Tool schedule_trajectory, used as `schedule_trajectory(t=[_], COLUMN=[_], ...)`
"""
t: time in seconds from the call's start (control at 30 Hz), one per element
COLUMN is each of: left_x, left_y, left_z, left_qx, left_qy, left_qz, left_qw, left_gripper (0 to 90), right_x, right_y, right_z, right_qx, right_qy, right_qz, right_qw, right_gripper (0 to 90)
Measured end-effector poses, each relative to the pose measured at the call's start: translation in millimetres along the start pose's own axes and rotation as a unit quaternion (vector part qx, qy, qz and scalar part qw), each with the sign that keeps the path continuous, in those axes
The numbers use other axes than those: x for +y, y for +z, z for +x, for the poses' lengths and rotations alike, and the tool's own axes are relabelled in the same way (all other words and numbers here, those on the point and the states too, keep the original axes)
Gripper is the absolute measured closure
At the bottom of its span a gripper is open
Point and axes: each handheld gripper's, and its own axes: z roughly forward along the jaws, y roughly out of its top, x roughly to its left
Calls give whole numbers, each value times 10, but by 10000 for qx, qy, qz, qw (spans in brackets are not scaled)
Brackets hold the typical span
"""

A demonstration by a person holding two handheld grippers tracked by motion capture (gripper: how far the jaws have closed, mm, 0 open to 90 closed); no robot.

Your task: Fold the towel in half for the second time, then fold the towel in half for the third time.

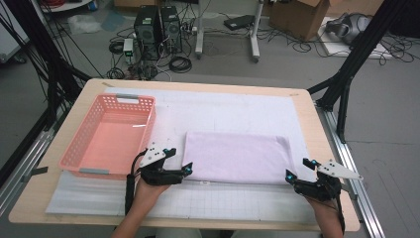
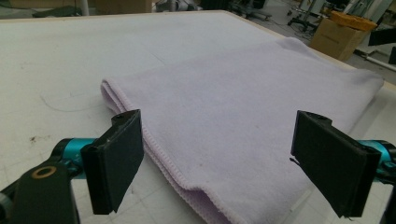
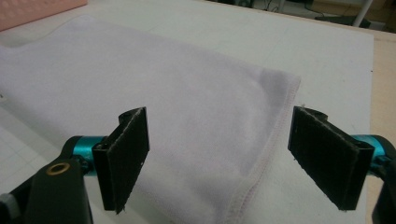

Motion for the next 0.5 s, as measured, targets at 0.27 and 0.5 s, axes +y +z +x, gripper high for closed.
schedule_trajectory(t=[0.27,0.5], left_x=[-7,-34], left_y=[-24,6], left_z=[19,19], left_qx=[70,-28], left_qy=[-13,-42], left_qz=[61,213], left_qw=[10000,9998], left_gripper=[175,186], right_x=[6,-4], right_y=[41,60], right_z=[-5,-20], right_qx=[10,41], right_qy=[-6,65], right_qz=[46,93], right_qw=[10000,9999], right_gripper=[189,189])
